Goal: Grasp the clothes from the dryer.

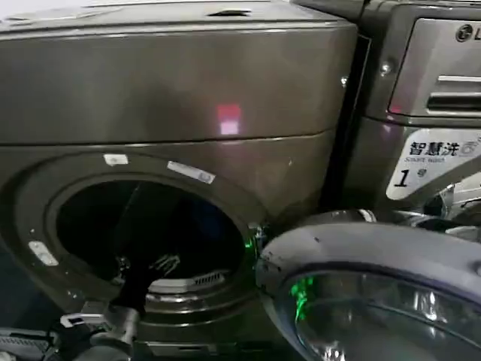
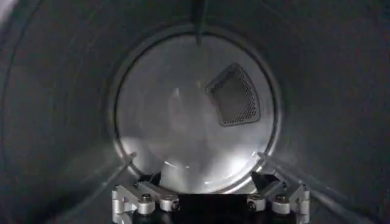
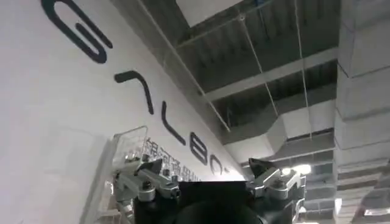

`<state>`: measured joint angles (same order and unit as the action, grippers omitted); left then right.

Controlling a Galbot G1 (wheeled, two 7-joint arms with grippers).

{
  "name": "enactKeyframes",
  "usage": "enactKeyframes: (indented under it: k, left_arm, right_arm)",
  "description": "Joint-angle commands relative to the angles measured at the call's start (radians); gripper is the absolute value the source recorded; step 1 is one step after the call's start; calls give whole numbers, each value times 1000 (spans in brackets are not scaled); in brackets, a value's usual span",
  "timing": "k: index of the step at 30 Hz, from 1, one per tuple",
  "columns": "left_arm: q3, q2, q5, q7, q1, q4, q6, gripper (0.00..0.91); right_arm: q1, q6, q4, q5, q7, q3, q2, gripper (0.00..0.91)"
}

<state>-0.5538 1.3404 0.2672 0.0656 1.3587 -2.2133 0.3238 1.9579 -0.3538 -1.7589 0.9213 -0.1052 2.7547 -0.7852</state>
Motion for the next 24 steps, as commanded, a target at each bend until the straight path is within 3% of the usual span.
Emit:
enactKeyframes:
  k: [1,10,17,24]
  left_arm:
    - [7,-11,-1,-6,-214,186,-8,907]
    - [117,-15,-10,-24,-559,594,-75,907]
    - [154,29,-19,-49,-765,891,-126,907]
    - [203,34,-103,-177,-1019,1265,-120,907]
  right_arm:
    - [15,-56,7,-56,2,23,4,907]
    - [30,-39,24,-56,-5,50,16,907]
    - [47,-39,45,-43,-3,79,35,907]
    - [48,-35,51,-45,-8,80,43,907]
